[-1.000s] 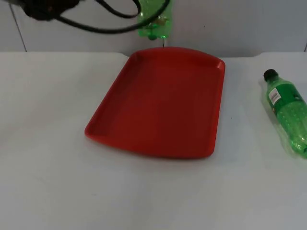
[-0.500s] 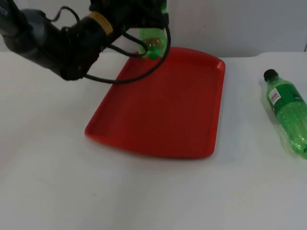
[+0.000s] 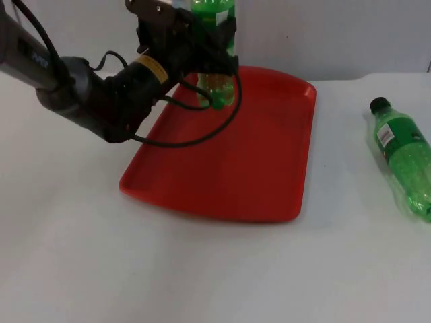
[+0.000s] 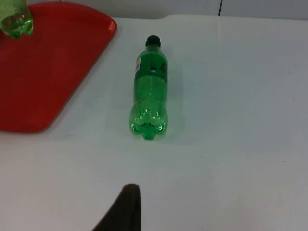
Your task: Place the bottle upright on the tray.
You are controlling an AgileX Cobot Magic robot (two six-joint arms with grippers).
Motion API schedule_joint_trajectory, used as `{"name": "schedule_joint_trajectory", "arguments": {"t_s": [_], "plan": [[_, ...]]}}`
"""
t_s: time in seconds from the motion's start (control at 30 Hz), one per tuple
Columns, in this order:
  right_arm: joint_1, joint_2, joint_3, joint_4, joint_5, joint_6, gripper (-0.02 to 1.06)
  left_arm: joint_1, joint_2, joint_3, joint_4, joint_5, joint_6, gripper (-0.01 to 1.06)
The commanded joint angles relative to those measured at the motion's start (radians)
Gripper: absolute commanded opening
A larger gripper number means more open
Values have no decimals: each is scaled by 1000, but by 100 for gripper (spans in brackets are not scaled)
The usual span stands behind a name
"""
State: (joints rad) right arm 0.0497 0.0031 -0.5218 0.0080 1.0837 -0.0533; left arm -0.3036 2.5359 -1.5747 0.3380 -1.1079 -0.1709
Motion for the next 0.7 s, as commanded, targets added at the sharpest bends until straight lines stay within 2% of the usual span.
{"name": "schedule_joint_trajectory", "arguments": {"t_s": [0.0, 0.3, 0.4, 0.67], "plan": [[-4, -3, 6, 2, -6, -6, 105, 1, 11, -7, -38, -50, 38, 0], [-4, -3, 6, 2, -6, -6, 105, 1, 43, -7, -36, -62, 40, 0], [-4, -3, 6, 2, -6, -6, 105, 1, 46, -7, -24, -25, 40, 0], [-4, -3, 6, 2, -6, -6, 105, 1, 47, -6, -14, -25, 40, 0]]}}
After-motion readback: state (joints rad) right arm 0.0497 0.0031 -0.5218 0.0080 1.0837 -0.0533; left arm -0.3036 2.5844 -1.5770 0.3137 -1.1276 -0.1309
